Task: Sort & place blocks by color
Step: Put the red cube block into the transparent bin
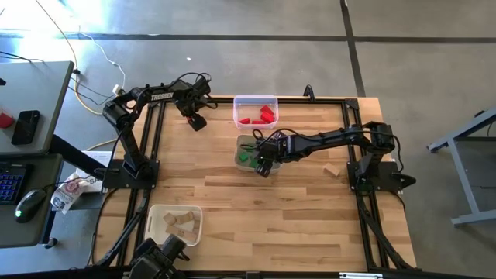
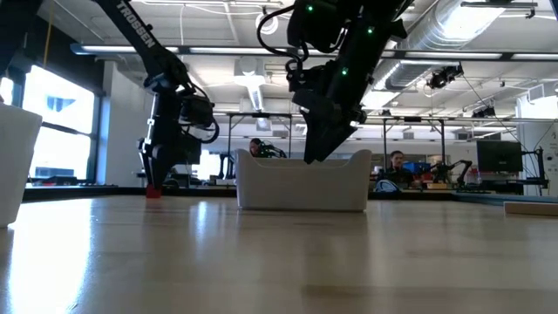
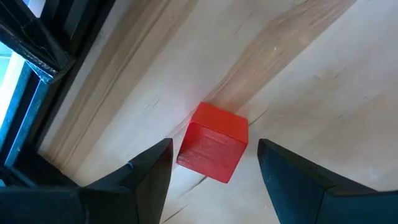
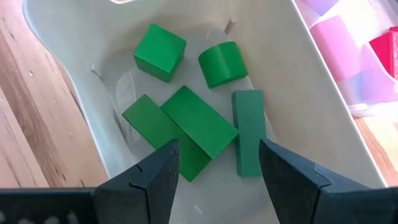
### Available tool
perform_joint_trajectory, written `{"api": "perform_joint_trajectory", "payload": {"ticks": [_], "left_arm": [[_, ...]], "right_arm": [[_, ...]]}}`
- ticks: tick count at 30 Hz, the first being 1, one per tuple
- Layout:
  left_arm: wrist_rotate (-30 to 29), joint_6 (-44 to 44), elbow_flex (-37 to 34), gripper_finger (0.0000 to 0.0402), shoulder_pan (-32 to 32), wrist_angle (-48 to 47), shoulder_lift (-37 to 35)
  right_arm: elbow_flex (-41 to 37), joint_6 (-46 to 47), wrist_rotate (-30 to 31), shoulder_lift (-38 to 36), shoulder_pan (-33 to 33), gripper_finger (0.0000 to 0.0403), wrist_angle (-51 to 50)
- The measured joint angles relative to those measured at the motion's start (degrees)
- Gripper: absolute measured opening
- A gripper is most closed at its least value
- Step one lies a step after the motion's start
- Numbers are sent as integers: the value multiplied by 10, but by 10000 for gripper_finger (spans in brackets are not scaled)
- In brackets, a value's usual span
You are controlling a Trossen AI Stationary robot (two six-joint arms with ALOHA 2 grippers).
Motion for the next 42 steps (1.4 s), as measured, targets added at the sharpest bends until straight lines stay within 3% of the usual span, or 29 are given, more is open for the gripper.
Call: {"api": "perform_joint_trajectory", "payload": {"ticks": [14,26,42], "left_arm": [[-2,12,1,213,0,-2,36],[-8,15,18,108,0,-6,39],[22,10,31,110,-37,-42,2]], "right_arm": [[0,11,-19,0,4,204,-7],[0,11,-16,0,13,204,-19],[0,45,35,-54,57,204,-43]]}}
